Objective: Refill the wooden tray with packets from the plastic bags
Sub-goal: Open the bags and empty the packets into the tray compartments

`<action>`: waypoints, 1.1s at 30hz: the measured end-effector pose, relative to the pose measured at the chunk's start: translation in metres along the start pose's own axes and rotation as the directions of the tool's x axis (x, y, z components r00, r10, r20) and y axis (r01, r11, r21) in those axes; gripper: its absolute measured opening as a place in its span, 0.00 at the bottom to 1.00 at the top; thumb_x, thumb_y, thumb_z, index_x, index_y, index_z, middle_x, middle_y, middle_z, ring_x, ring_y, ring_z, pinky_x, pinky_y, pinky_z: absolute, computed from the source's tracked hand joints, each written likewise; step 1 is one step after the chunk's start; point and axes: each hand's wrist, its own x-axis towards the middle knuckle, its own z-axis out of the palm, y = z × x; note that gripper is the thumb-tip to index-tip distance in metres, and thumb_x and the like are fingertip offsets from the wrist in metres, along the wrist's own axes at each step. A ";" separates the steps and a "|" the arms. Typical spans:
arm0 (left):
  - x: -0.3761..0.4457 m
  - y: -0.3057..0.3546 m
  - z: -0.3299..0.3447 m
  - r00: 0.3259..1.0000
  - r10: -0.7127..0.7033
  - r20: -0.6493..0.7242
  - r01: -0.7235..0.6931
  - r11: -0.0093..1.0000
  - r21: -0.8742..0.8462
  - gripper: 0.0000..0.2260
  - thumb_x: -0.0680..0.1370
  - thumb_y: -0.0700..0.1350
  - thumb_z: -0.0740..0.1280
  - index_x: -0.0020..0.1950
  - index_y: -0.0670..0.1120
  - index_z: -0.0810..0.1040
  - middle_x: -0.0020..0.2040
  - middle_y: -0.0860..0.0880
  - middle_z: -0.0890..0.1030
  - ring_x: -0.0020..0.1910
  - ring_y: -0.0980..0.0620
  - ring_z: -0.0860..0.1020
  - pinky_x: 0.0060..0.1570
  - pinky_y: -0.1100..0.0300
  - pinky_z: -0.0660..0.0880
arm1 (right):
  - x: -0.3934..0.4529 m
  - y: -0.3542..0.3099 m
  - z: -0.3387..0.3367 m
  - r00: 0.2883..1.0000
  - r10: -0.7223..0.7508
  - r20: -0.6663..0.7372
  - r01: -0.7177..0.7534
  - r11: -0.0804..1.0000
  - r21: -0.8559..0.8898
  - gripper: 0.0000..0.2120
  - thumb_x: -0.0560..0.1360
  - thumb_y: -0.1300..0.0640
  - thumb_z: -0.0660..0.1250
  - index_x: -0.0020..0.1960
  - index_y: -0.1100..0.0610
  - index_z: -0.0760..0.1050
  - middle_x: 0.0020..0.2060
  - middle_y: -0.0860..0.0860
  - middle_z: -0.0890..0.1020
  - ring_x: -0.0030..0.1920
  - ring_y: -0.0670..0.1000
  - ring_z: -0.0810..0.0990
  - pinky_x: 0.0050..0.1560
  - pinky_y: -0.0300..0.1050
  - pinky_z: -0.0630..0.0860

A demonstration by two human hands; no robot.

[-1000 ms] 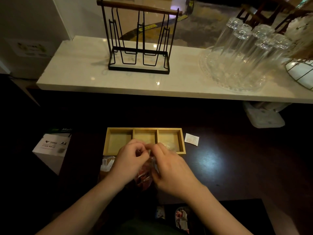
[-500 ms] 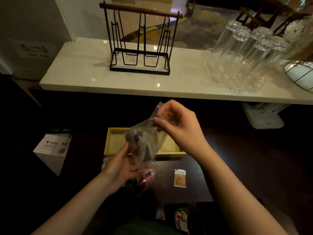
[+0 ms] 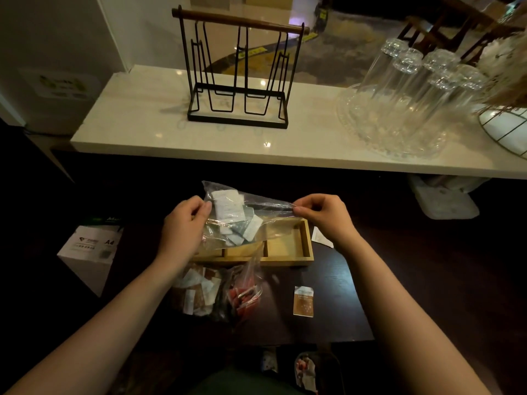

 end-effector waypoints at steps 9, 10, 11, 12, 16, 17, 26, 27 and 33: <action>0.017 0.016 0.017 0.991 0.115 0.064 -0.122 0.985 0.122 0.14 0.78 0.49 0.62 0.33 0.49 0.68 0.32 0.47 0.71 0.30 0.47 0.73 0.30 0.54 0.71 | 0.003 0.042 0.005 0.996 0.080 -0.030 -0.079 0.996 0.035 0.02 0.72 0.57 0.72 0.41 0.51 0.83 0.33 0.47 0.80 0.37 0.44 0.77 0.44 0.46 0.74; 0.017 0.018 0.019 0.990 0.119 0.079 -0.129 0.982 0.135 0.14 0.78 0.49 0.62 0.32 0.51 0.68 0.33 0.48 0.71 0.30 0.48 0.73 0.31 0.54 0.71 | 0.003 0.045 0.006 0.995 0.091 -0.028 -0.090 0.995 0.042 0.02 0.72 0.57 0.72 0.41 0.51 0.82 0.34 0.49 0.80 0.38 0.45 0.77 0.45 0.47 0.75; 0.017 0.019 0.021 0.989 0.120 0.091 -0.132 0.981 0.141 0.14 0.78 0.50 0.62 0.33 0.51 0.68 0.33 0.48 0.71 0.30 0.49 0.73 0.31 0.55 0.70 | 0.003 0.048 0.005 0.994 0.101 -0.029 -0.099 0.994 0.047 0.02 0.72 0.57 0.72 0.41 0.51 0.82 0.35 0.49 0.81 0.39 0.46 0.78 0.45 0.47 0.75; 0.018 0.021 0.023 0.988 0.119 0.097 -0.132 0.981 0.142 0.13 0.78 0.50 0.62 0.33 0.49 0.70 0.34 0.47 0.72 0.30 0.49 0.73 0.32 0.55 0.70 | 0.003 0.051 0.006 0.994 0.106 -0.027 -0.105 0.993 0.051 0.02 0.72 0.57 0.72 0.41 0.51 0.82 0.35 0.49 0.81 0.39 0.46 0.78 0.45 0.46 0.75; 0.020 0.031 0.028 0.984 0.135 0.118 -0.151 0.979 0.140 0.12 0.77 0.50 0.64 0.35 0.47 0.72 0.37 0.47 0.74 0.34 0.47 0.76 0.33 0.51 0.74 | 0.004 0.063 0.010 0.991 0.129 -0.023 -0.127 0.990 0.067 0.04 0.72 0.58 0.72 0.41 0.50 0.83 0.34 0.47 0.81 0.39 0.46 0.78 0.46 0.46 0.75; 0.020 0.035 0.029 0.982 0.142 0.128 -0.160 0.977 0.142 0.13 0.77 0.50 0.64 0.34 0.48 0.72 0.37 0.48 0.73 0.35 0.47 0.76 0.33 0.50 0.74 | 0.004 0.066 0.010 0.990 0.136 -0.025 -0.134 0.988 0.072 0.04 0.72 0.58 0.72 0.41 0.49 0.83 0.34 0.47 0.81 0.39 0.46 0.78 0.46 0.46 0.75; 0.021 0.064 0.037 0.958 0.198 0.206 -0.234 0.957 0.171 0.11 0.76 0.50 0.65 0.36 0.46 0.75 0.36 0.50 0.74 0.34 0.52 0.75 0.32 0.56 0.73 | 0.006 0.075 0.013 0.986 0.166 -0.033 -0.162 0.981 0.106 0.04 0.73 0.58 0.71 0.43 0.51 0.83 0.38 0.49 0.83 0.42 0.48 0.80 0.49 0.48 0.77; 0.021 0.066 0.037 0.956 0.205 0.212 -0.243 0.955 0.170 0.11 0.76 0.50 0.65 0.37 0.45 0.75 0.36 0.50 0.75 0.35 0.52 0.75 0.33 0.56 0.74 | 0.007 0.075 0.013 0.985 0.166 -0.038 -0.161 0.981 0.112 0.04 0.73 0.58 0.71 0.43 0.51 0.83 0.38 0.50 0.83 0.42 0.48 0.80 0.49 0.49 0.78; 0.021 0.079 0.033 0.952 0.244 0.182 -0.274 0.948 0.163 0.11 0.75 0.49 0.67 0.35 0.45 0.75 0.36 0.51 0.75 0.35 0.54 0.74 0.35 0.57 0.73 | 0.004 0.074 0.013 0.985 0.160 -0.059 -0.147 0.972 0.181 0.03 0.73 0.58 0.70 0.45 0.54 0.83 0.38 0.51 0.83 0.40 0.47 0.79 0.46 0.47 0.77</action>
